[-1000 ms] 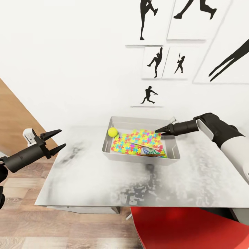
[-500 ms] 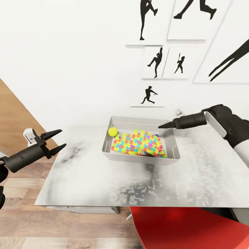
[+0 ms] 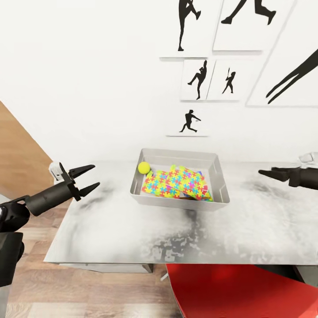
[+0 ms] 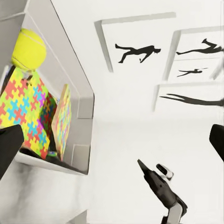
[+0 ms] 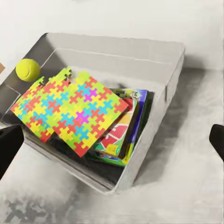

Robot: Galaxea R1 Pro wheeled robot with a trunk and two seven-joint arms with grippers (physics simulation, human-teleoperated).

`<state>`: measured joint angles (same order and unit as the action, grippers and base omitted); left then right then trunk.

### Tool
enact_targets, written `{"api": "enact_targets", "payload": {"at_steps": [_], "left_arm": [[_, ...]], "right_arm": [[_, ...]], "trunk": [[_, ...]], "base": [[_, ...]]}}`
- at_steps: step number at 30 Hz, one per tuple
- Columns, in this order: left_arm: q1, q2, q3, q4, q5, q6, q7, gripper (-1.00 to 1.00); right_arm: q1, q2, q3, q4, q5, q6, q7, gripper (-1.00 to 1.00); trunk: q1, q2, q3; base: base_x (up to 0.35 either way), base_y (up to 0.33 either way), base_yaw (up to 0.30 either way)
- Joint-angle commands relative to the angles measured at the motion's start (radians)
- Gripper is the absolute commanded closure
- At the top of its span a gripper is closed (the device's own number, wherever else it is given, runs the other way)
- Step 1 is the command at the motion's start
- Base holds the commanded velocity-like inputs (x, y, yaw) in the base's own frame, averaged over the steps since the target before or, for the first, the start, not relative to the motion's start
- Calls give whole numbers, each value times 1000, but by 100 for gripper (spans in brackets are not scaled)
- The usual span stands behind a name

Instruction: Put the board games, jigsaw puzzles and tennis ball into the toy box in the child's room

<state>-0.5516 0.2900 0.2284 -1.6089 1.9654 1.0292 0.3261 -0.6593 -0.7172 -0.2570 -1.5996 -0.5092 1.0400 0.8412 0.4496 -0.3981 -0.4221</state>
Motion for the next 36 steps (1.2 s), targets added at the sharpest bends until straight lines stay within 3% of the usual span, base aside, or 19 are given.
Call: {"api": "enact_targets", "payload": {"at_steps": [1, 3, 4, 5, 7, 13, 23, 24, 26, 27, 29, 36], "left_arm": [[-2, -4, 0, 0, 10, 3, 9, -100], [-5, -11, -1, 0, 8, 4, 5, -100], [-6, -14, -1, 0, 8, 5, 4, -100], [-8, -18, -2, 0, 8, 6, 2, -100], [-8, -18, -3, 0, 8, 6, 2, -100], [-8, -17, -2, 0, 8, 6, 2, -100], [-1, -10, 3, 0, 6, 6, 3, -100], [0, -8, 8, 1, 6, 6, 3, -100], [0, -8, 10, 1, 6, 6, 3, -100], [1, -6, 12, 1, 6, 6, 3, -100], [1, -6, 12, 1, 6, 7, 2, -100], [0, -6, 11, 1, 7, 8, 2, -100]], "right_arm": [[26, -1, -43, -3, 6, 7, -4, -100], [114, 1, -144, -10, 48, 5, -44, -100], [131, 3, -169, -11, 58, -7, -55, -100], [182, 9, -266, -14, 83, -46, -84, -100], [197, 11, -298, -15, 90, -57, -94, -100], [205, 14, -318, -16, 95, -64, -107, -100], [207, 41, -335, -16, 97, -66, -130, -100], [207, 41, -359, -16, 97, -67, -131, -100], [207, 40, -372, -16, 97, -67, -132, -100], [207, 40, -404, -16, 97, -73, -132, -100], [207, 42, -413, -16, 98, -72, -132, -100], [207, 45, -407, -16, 98, -69, -132, -100]], "trunk": [[0, -2, -1], [0, -2, 0], [0, -2, 0], [0, -2, 0], [0, -2, 0], [0, -2, 3], [0, -2, 17], [0, -2, 19], [0, -2, 22], [0, -2, 24], [0, -2, 27], [0, -2, 38]], "base": [[-116, -51, -76], [-183, -65, -67], [-234, -59, -45], [-295, -19, -15], [-308, -12, -9], [-323, -3, -22], [-214, 0, -97], [-118, 45, -109], [-186, 109, -111], [-271, 213, -114], [-246, 246, -115], [-203, 286, -115]]}}
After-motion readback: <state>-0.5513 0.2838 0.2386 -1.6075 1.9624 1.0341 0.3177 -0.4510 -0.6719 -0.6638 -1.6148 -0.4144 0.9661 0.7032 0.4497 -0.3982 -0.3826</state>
